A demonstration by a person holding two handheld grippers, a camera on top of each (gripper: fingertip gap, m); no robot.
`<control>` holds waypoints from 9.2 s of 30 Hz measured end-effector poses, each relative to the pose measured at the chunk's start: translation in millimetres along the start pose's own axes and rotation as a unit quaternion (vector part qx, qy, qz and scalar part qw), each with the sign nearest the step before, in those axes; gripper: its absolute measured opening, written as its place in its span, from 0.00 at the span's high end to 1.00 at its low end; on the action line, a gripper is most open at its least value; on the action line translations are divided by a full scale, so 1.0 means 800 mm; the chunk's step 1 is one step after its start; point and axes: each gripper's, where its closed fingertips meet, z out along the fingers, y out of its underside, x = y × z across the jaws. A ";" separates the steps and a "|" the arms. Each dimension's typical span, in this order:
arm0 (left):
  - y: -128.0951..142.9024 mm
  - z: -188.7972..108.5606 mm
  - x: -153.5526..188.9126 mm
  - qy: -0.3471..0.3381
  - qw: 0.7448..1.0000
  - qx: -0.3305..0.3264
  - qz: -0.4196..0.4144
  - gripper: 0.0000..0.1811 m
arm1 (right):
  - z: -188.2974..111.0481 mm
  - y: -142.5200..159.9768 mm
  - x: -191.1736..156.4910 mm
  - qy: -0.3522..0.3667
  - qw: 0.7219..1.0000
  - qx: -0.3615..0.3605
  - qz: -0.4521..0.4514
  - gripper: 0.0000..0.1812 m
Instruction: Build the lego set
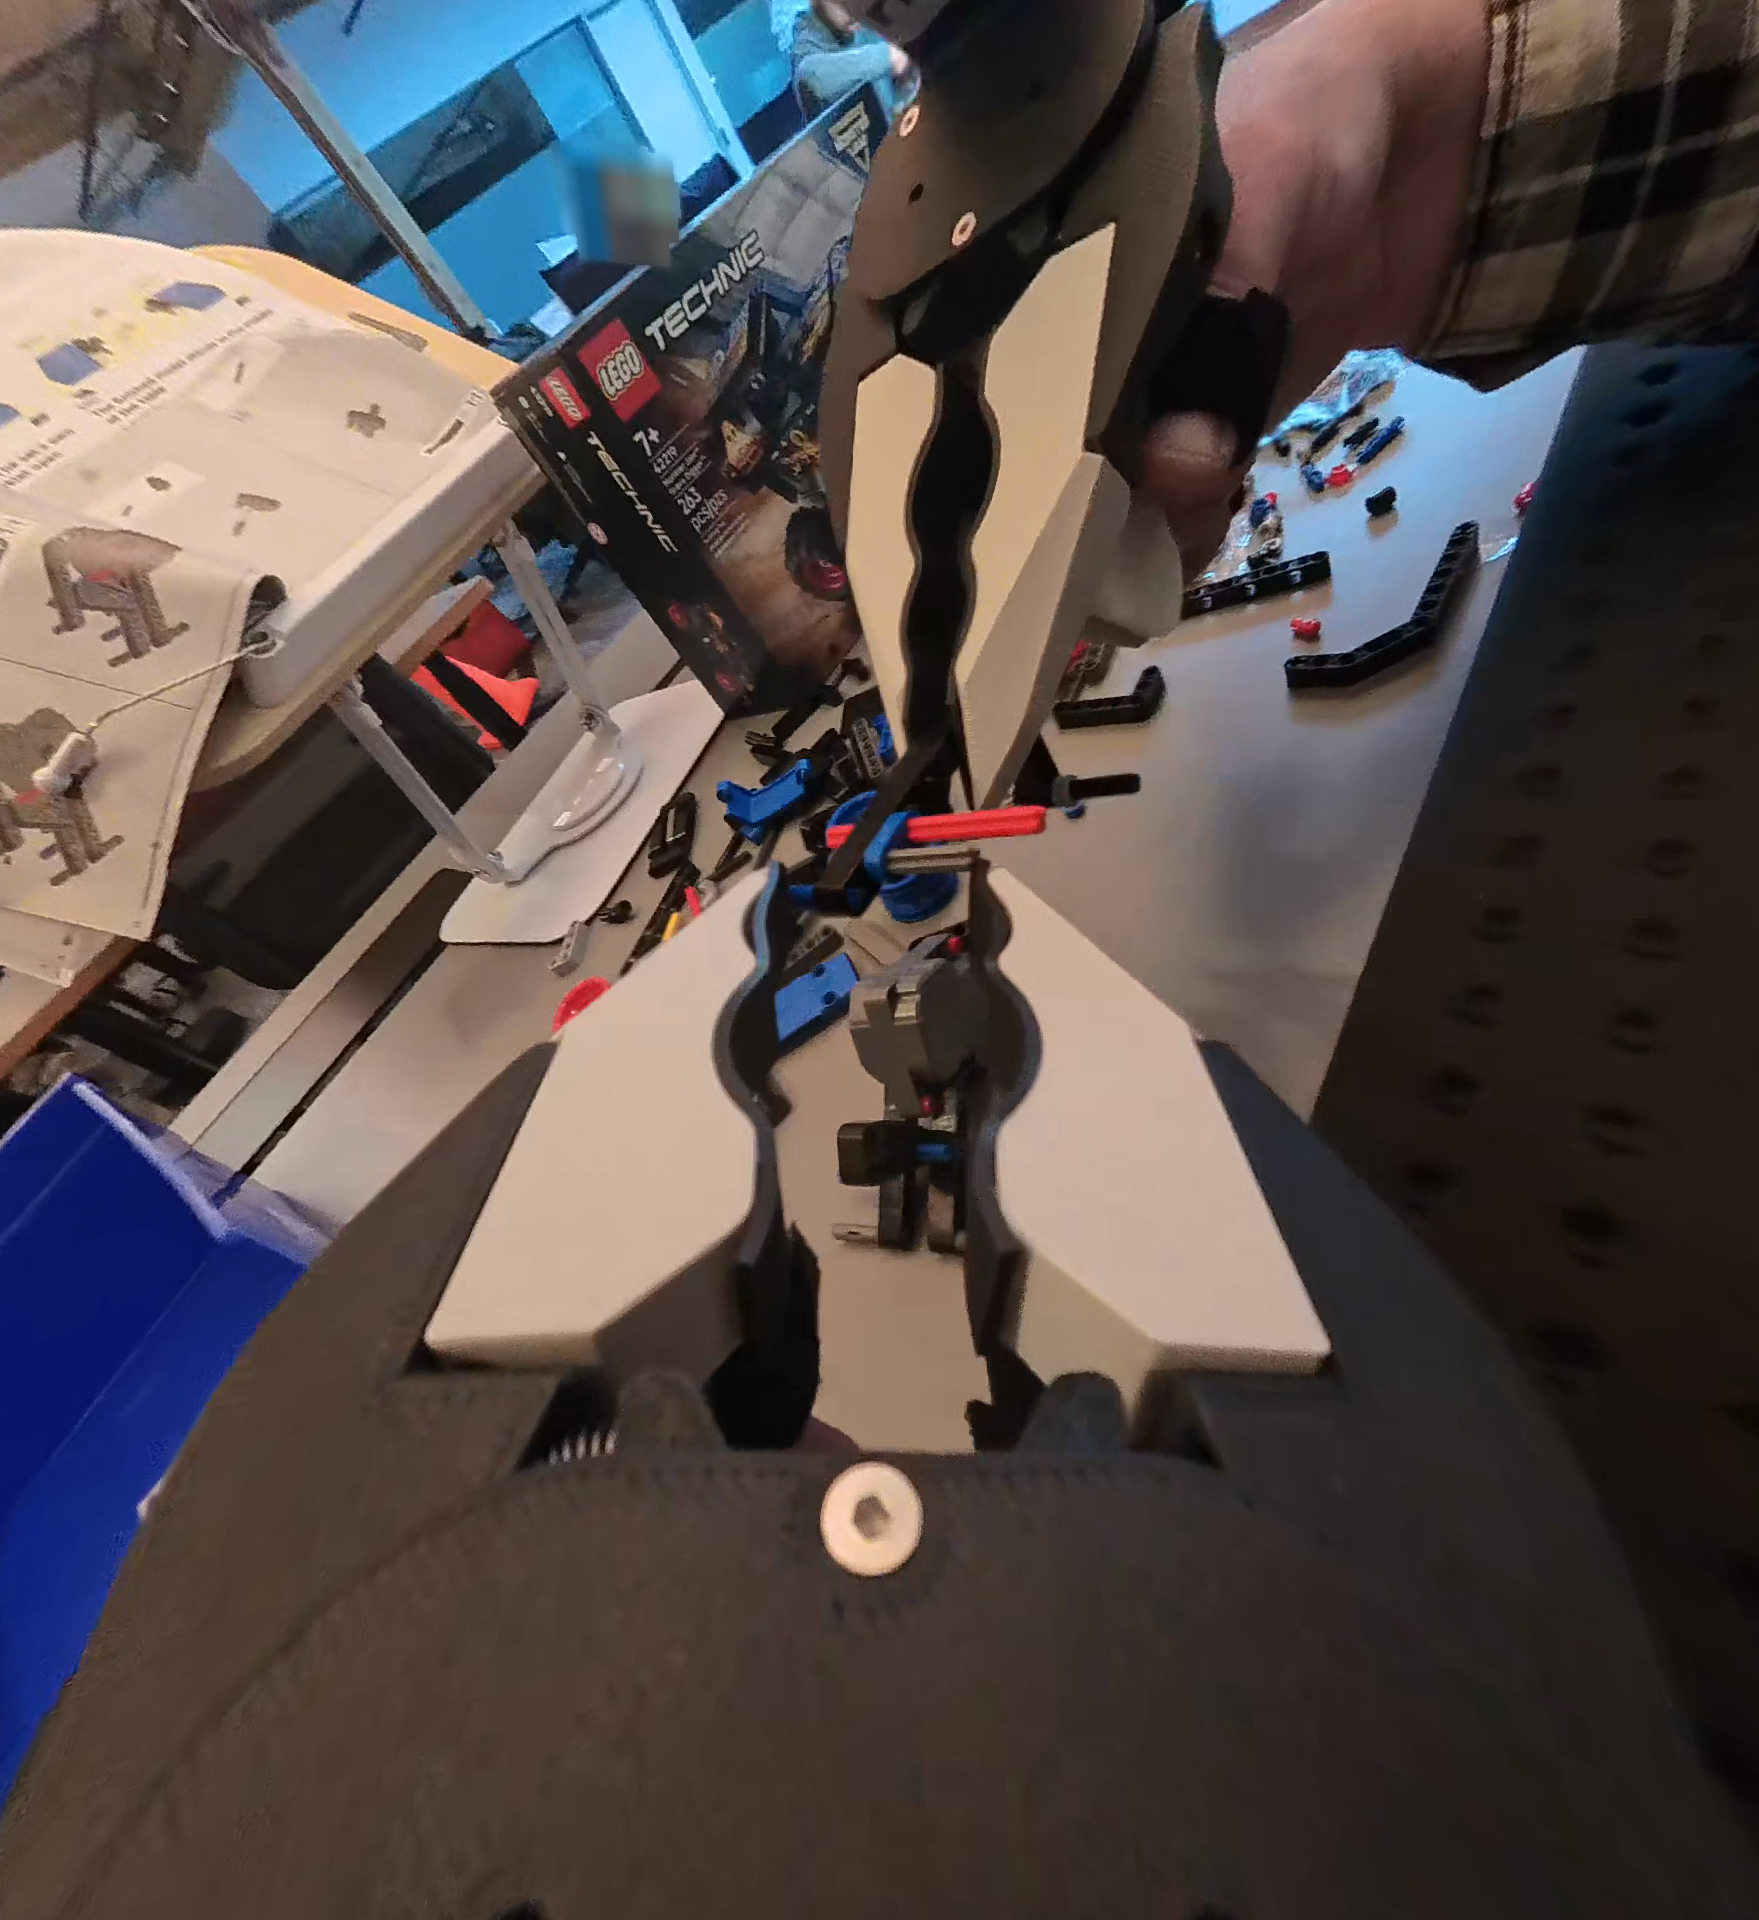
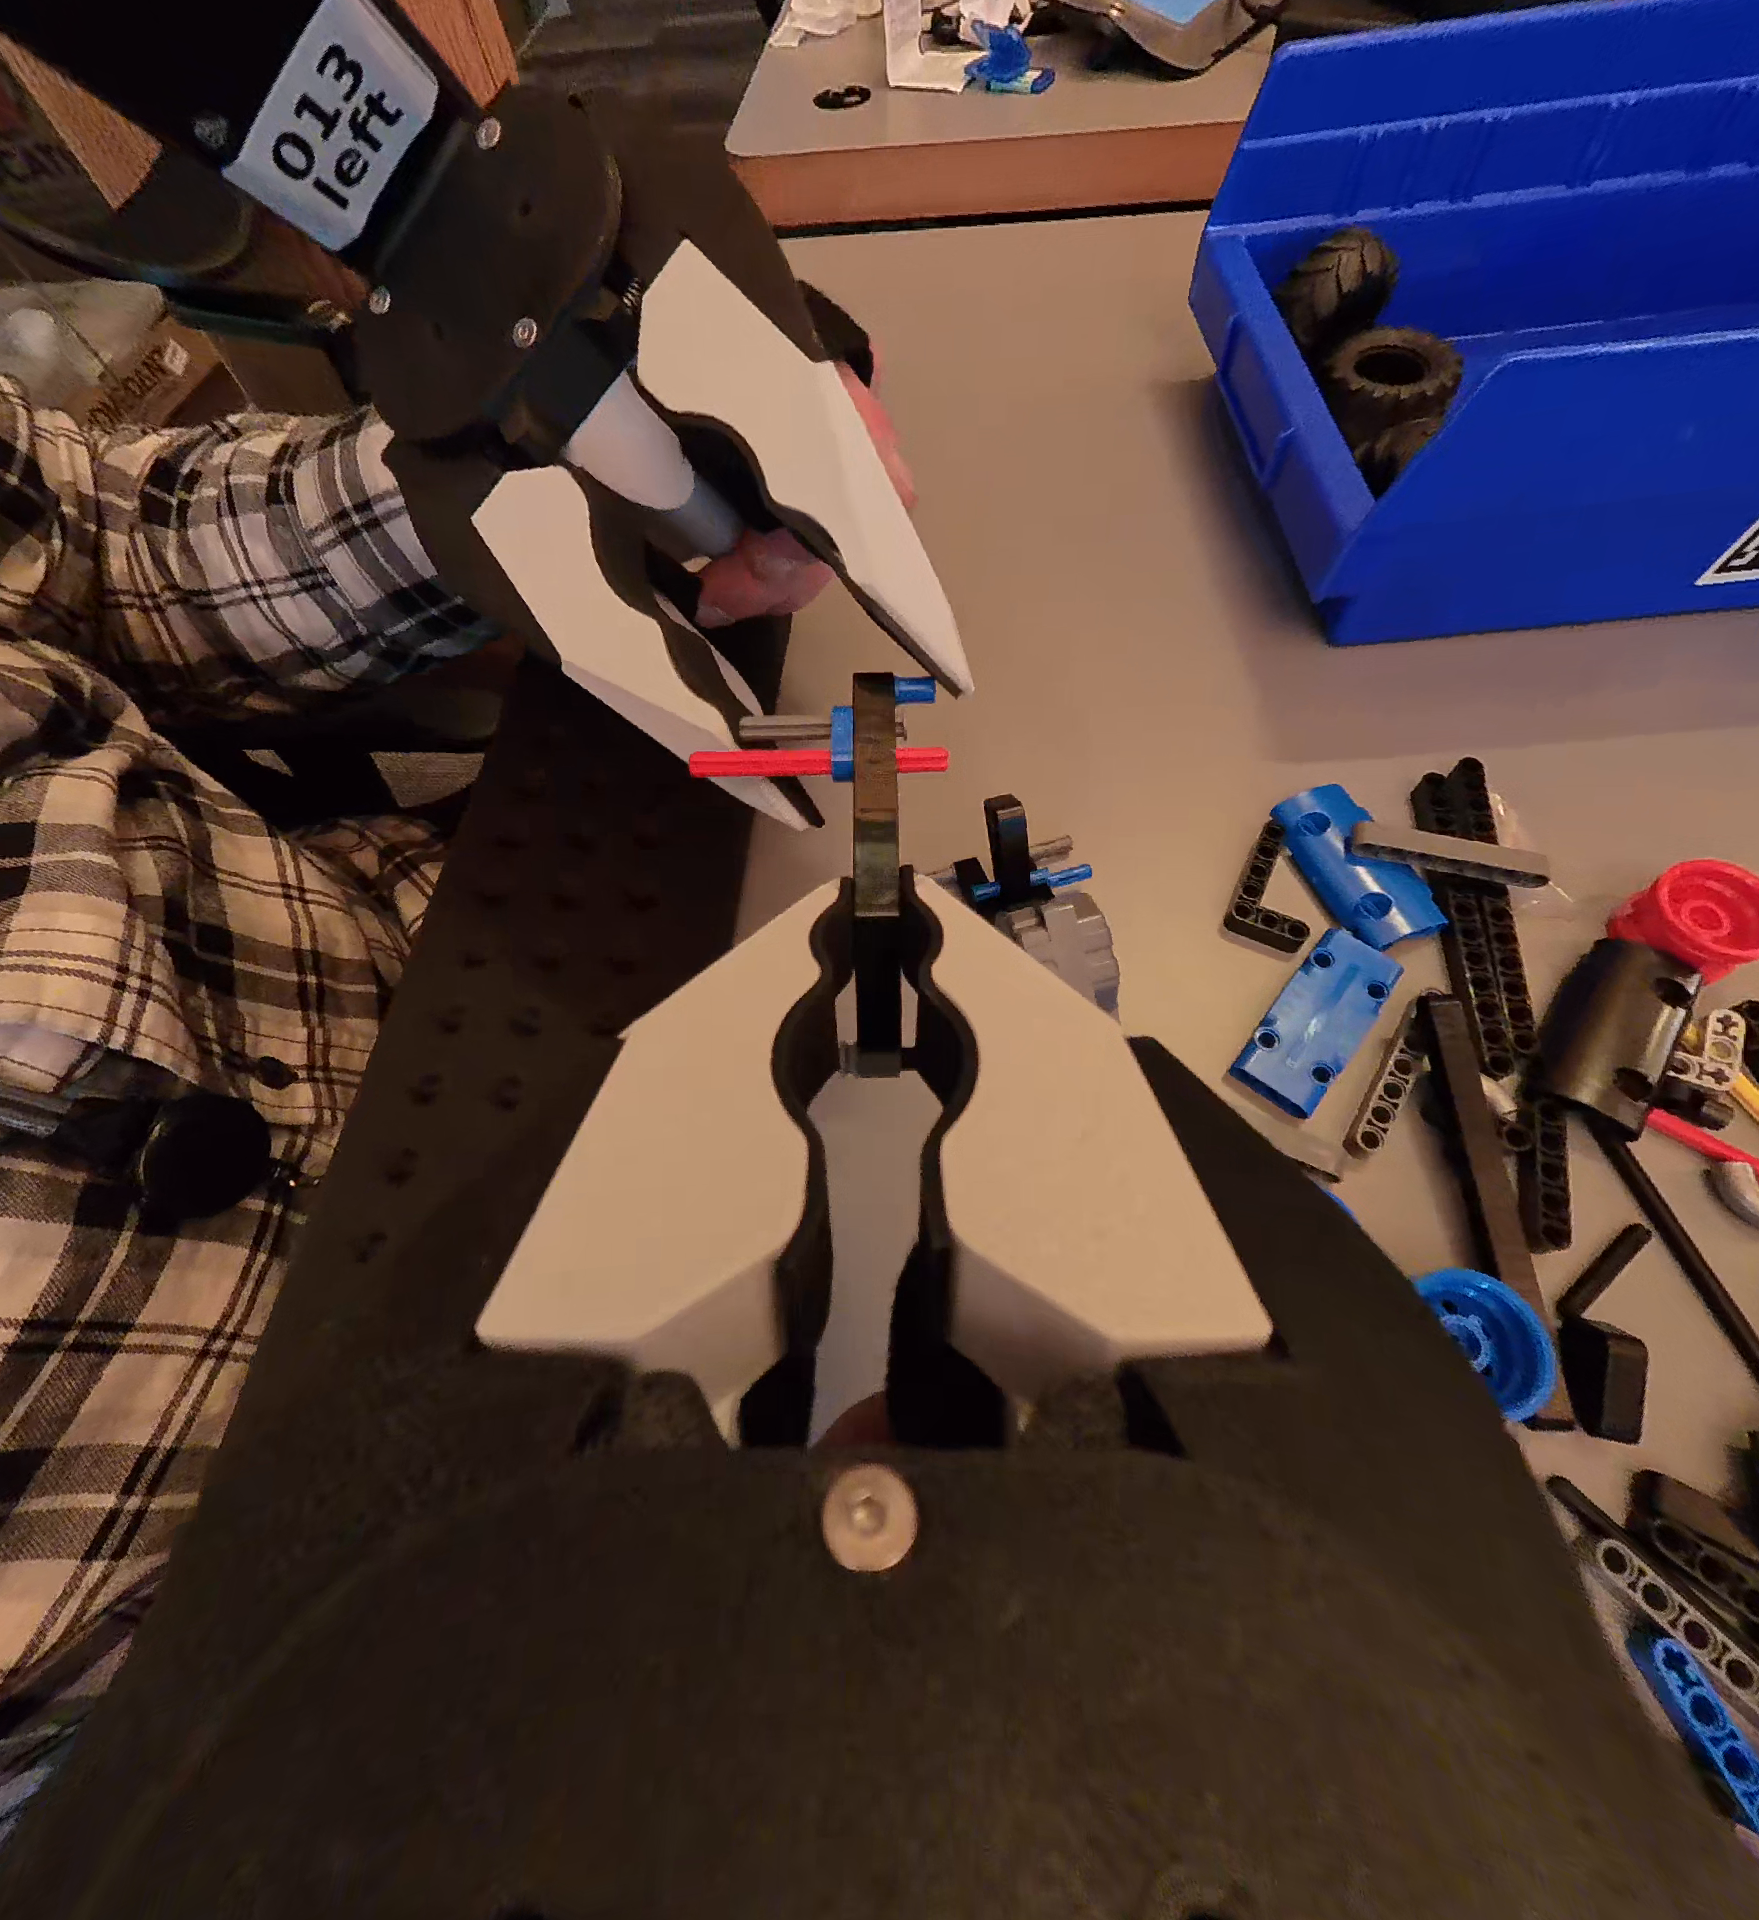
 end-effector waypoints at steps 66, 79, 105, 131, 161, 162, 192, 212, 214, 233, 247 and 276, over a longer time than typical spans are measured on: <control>0.115 0.015 -0.023 -0.008 0.982 -0.173 -0.070 0.68 | 0.066 0.026 0.088 -0.023 0.956 -0.232 -0.175 0.97; 0.114 0.021 -0.013 0.024 0.982 -0.171 -0.080 0.77 | 0.066 0.030 0.082 -0.068 0.945 -0.255 -0.192 0.97; 0.115 0.023 -0.016 0.015 0.981 -0.175 -0.083 0.77 | 0.070 0.021 0.083 -0.093 0.937 -0.248 -0.228 0.97; 0.119 0.019 -0.018 0.006 0.977 -0.191 -0.089 0.79 | 0.074 0.018 0.080 -0.107 0.949 -0.193 -0.223 0.97; 0.117 0.015 -0.015 0.039 0.982 -0.171 -0.074 0.79 | 0.073 0.023 0.079 -0.096 0.960 -0.163 -0.206 0.97; 0.117 0.015 -0.015 0.040 0.982 -0.169 -0.074 0.79 | 0.072 0.022 0.079 -0.096 0.960 -0.162 -0.207 0.97; 0.114 0.017 -0.020 0.051 0.979 -0.183 -0.070 0.83 | 0.069 0.016 0.076 0.032 0.928 -0.184 -0.322 0.97; 0.107 0.010 -0.021 0.090 0.979 -0.170 -0.063 0.84 | 0.072 0.015 0.077 -0.009 0.938 -0.179 -0.298 0.97; 0.107 0.010 -0.021 0.097 0.979 -0.172 -0.060 0.84 | 0.073 0.015 0.077 -0.014 0.939 -0.177 -0.294 0.97; 0.104 0.008 -0.015 0.143 0.969 -0.195 -0.048 0.82 | 0.071 0.021 0.078 -0.026 0.944 -0.169 -0.283 0.97; 0.110 0.009 -0.014 0.176 0.962 -0.199 -0.067 0.90 | 0.075 0.024 0.071 -0.033 0.944 -0.170 -0.281 0.97; 0.108 -0.001 -0.021 0.144 0.965 -0.200 -0.087 0.87 | -0.017 0.041 0.075 0.031 0.947 -0.234 -0.217 0.88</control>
